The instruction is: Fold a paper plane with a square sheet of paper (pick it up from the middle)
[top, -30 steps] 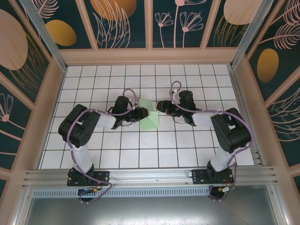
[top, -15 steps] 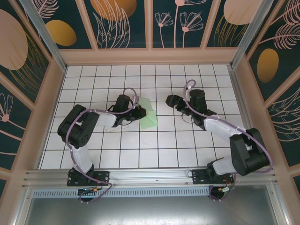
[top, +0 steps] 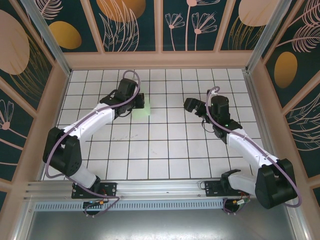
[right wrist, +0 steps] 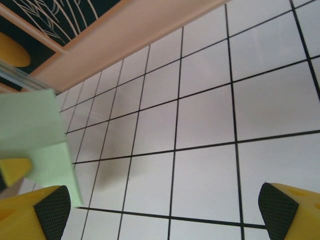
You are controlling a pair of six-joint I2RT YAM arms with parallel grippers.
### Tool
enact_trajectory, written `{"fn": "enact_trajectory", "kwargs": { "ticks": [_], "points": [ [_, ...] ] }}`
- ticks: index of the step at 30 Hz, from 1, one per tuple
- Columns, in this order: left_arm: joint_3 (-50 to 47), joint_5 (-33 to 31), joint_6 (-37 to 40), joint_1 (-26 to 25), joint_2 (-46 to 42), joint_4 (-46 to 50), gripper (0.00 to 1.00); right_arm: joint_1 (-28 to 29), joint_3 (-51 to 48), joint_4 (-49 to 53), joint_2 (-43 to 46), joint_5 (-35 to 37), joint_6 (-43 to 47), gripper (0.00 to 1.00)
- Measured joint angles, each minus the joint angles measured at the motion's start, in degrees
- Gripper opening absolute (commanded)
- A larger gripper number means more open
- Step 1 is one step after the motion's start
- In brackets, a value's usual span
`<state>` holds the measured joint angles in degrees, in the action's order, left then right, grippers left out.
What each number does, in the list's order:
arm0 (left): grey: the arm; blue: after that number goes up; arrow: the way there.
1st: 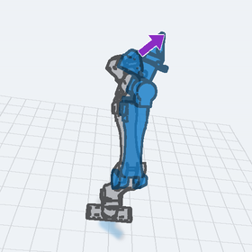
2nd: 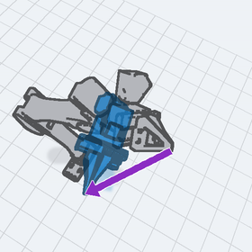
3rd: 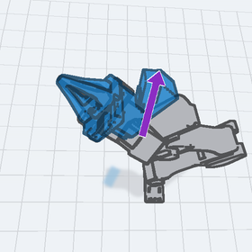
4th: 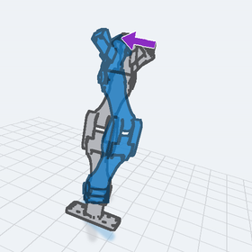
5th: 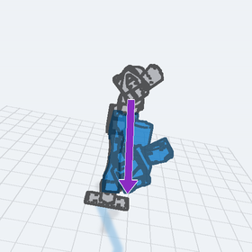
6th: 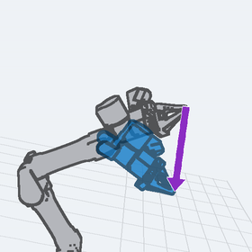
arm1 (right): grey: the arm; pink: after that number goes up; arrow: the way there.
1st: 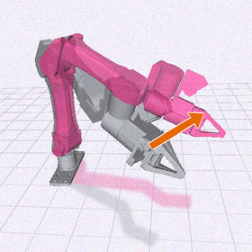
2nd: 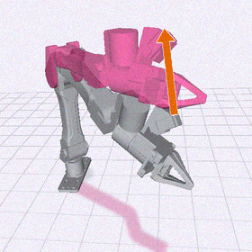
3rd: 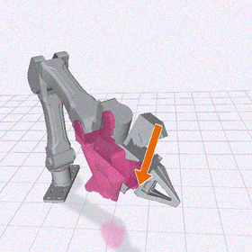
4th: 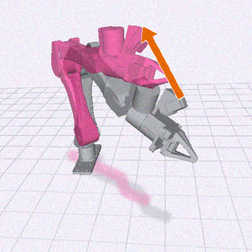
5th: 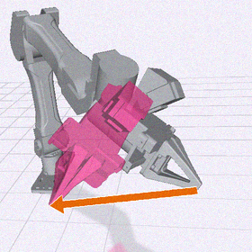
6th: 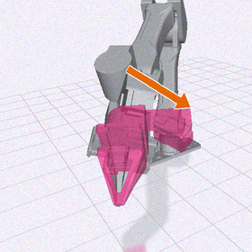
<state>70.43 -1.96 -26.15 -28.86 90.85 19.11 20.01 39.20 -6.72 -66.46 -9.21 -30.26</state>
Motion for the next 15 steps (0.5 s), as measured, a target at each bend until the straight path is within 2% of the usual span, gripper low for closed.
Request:
{"fn": "enact_trajectory", "kwargs": {
  "ticks": [7, 15],
  "points": [
    [6.9, -18.6, 2.0, -1.7, 2.1, 12.1, 0.05, -0.1, -0.4, 2.7, 0.0, 2.5, 0.4, 0.99],
    [12.0, -35.6, 1.1, -5.1, 16.5, 20.8, 0.03, -0.7, -0.7, 4.9, 0.9, 4.9, 0.4, 0.99]
  ]
}}
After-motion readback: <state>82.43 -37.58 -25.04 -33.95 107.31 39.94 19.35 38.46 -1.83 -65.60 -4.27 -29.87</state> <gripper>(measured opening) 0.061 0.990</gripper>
